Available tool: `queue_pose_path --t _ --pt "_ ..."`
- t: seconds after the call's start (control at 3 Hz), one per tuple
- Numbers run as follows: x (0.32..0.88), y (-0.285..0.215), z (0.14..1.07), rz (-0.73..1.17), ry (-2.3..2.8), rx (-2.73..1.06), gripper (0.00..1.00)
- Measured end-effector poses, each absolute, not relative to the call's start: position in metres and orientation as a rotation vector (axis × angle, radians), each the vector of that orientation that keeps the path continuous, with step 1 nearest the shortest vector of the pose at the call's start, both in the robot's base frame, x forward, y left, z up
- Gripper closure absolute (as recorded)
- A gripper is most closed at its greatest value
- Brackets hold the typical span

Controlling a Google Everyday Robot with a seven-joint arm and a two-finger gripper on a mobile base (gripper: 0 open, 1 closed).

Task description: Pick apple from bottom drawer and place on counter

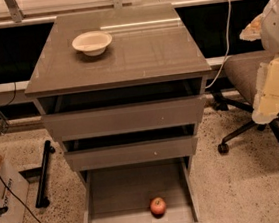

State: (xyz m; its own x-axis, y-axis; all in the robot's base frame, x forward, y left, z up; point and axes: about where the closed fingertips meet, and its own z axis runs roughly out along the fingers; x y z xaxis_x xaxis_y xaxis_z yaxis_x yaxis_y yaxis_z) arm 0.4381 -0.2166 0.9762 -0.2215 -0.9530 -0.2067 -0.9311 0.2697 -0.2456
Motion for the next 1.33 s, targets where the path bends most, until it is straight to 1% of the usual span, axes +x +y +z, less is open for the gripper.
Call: queue_pose_path --t 0.33,0.67,1.33 --pt "0.438 -0.217 0.976 -0.098 2.232 -1.725 0.0" --pt "0.441 -0.208 0.959 -0.039 2.2 -1.71 0.0" --pt "0.45 -0.177 0.867 0.198 2.126 -1.581 0.0"
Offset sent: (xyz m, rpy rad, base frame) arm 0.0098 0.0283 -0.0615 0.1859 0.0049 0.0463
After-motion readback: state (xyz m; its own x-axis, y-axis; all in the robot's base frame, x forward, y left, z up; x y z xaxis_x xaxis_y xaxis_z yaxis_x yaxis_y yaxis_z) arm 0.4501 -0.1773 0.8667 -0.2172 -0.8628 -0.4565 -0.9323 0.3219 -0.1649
